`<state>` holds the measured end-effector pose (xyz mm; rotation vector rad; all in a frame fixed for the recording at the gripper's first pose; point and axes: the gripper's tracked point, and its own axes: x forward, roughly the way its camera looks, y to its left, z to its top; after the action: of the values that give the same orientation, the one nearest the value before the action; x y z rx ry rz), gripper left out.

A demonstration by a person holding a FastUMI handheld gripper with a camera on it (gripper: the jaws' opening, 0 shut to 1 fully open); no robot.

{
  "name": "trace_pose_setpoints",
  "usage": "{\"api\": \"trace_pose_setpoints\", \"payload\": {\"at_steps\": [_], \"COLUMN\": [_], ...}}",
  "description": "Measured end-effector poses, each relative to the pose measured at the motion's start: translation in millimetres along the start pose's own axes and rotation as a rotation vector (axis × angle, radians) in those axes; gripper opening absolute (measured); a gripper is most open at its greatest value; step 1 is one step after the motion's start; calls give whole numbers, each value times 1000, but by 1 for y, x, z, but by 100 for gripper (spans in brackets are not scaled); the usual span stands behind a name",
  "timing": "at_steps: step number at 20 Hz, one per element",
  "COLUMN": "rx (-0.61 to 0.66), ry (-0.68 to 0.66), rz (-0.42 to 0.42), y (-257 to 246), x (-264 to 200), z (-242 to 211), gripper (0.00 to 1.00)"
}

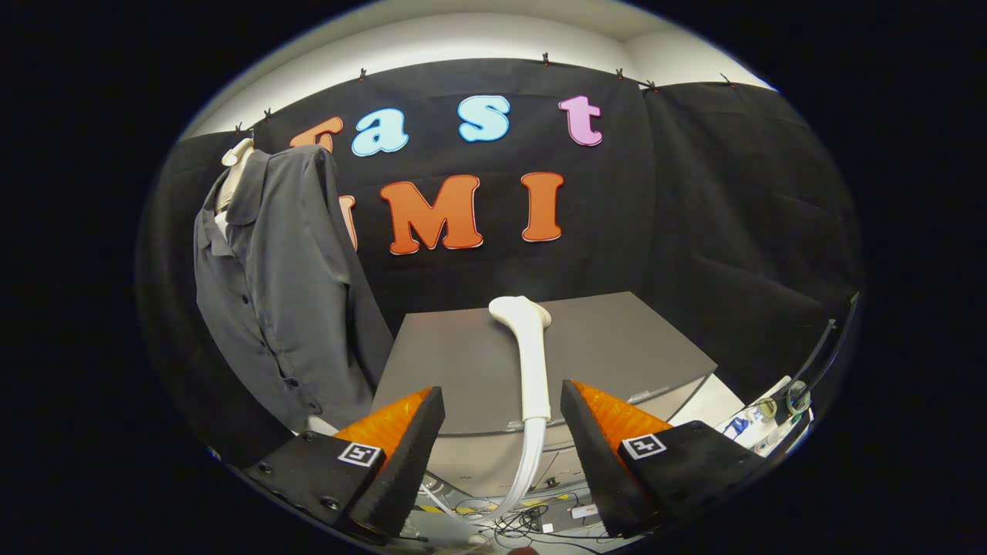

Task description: Iron the clothes twice with a garment steamer, once on the left side and once on the right side.

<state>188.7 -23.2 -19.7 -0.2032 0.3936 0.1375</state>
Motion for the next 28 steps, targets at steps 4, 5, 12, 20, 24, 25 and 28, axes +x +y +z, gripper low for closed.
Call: {"api": "trace_pose_setpoints", "payload": {"at_steps": [4, 5, 12, 20, 24, 25, 28], "rx": [-18, -13, 15, 5, 8, 16, 33], "ry": [102, 124, 239, 437, 507, 522, 559], "rz": [27, 28, 52, 85, 103, 110, 119], "y": [-20, -26, -59, -66, -61, -60, -56], "x": [63, 77, 164, 215, 227, 228, 230], "z": [7, 8, 6, -24, -32, -32, -36], "gripper": [97, 97, 97, 98, 84, 80, 67]}}
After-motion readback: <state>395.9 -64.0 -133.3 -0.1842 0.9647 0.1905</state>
